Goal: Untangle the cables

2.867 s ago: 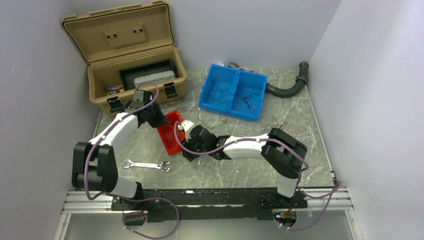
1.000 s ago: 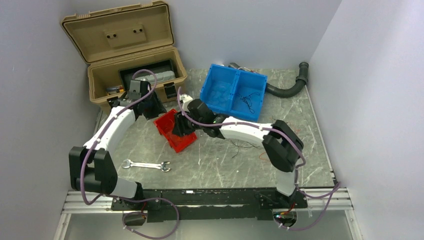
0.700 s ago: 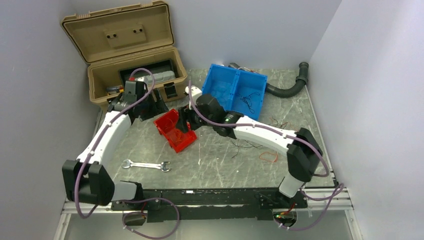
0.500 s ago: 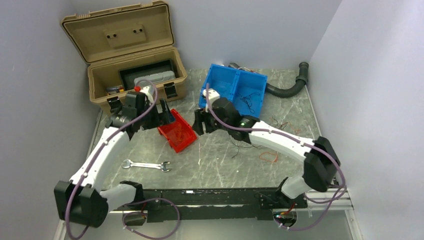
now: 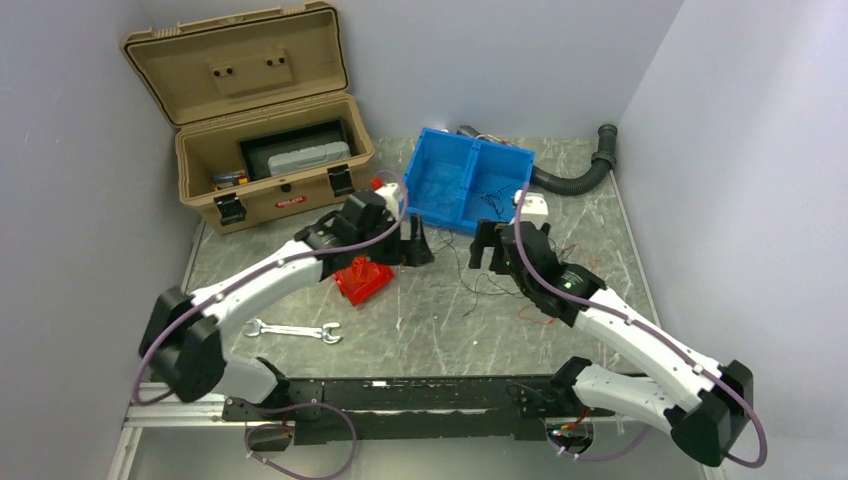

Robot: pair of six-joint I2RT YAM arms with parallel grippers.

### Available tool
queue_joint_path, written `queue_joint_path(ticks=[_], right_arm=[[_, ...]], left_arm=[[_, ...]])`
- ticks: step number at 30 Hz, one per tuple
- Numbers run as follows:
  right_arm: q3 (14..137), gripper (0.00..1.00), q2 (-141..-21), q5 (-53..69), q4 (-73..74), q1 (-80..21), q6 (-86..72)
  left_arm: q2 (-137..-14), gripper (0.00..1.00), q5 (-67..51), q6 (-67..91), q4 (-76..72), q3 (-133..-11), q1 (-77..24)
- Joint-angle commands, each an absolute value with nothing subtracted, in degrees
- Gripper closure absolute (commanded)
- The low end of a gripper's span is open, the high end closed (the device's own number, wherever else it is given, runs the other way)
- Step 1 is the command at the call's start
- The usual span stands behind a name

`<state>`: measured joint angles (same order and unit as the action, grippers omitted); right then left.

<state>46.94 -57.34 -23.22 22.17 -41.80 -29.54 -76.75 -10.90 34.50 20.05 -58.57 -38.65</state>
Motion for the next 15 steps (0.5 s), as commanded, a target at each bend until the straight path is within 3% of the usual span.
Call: queue_joint_path(ticks=[1,7,15], right_arm=[[46.30,0.00,-52.18,-37.10,29.96,-41.37,-34.45],[44.36,0.00,-45.75,-41.32,32.44,-41.14,-35.63],[43.58,0.00,-48.22,-40.52,34.14,-40.44,-35.62]], left_arm=[[-83.91,0.01,-10.39,37.68,11.11,-64.14,-40.96],[-93.71,0.01,-10.06,40.12,6.74,-66.81,-41.51],[-98.61,0.01,-0.30,42.69,18.34,-66.44,-40.90]])
